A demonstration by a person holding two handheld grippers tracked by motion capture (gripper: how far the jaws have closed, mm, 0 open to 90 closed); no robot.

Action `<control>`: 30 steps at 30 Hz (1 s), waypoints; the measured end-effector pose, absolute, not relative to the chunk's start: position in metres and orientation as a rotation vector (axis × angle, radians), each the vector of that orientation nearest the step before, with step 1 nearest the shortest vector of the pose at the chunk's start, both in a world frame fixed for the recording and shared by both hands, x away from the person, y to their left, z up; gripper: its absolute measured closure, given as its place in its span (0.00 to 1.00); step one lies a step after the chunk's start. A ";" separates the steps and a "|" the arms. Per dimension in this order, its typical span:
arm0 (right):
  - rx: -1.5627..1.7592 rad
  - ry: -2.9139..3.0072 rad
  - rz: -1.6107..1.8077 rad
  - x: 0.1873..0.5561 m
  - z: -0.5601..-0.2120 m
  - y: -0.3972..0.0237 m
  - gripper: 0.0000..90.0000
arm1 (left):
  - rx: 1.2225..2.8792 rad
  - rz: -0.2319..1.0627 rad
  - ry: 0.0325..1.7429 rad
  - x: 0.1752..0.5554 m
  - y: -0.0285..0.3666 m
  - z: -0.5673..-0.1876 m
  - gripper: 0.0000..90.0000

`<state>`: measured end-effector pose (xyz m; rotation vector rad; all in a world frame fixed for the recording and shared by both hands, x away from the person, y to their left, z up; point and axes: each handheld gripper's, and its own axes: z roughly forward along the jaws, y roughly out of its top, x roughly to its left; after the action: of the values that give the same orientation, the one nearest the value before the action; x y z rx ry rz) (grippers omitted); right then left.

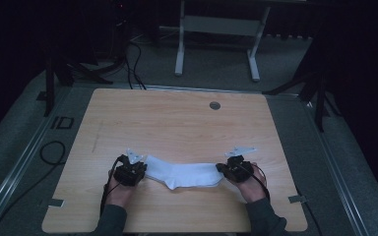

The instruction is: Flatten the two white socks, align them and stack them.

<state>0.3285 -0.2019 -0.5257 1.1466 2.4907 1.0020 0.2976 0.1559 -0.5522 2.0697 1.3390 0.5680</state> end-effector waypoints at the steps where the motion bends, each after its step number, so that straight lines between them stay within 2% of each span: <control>1: 1.156 2.495 0.996 0.328 -0.530 -0.202 0.97 | 2.069 0.568 1.339 0.298 0.156 -0.552 0.89; 12: 1.194 2.486 0.969 0.329 -0.547 -0.205 0.95 | 2.078 0.568 1.331 0.296 0.154 -0.552 0.89; 25: 1.200 2.429 0.943 0.332 -0.549 -0.212 0.89 | 2.095 0.525 1.295 0.289 0.148 -0.551 0.88; 30: 1.208 2.409 0.967 0.332 -0.547 -0.215 0.75 | 2.091 0.513 1.286 0.287 0.146 -0.550 0.87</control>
<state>0.3316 -0.2149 -0.5465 1.2081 2.4085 0.9673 0.2866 0.1463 -0.5503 2.0910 1.2864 0.5133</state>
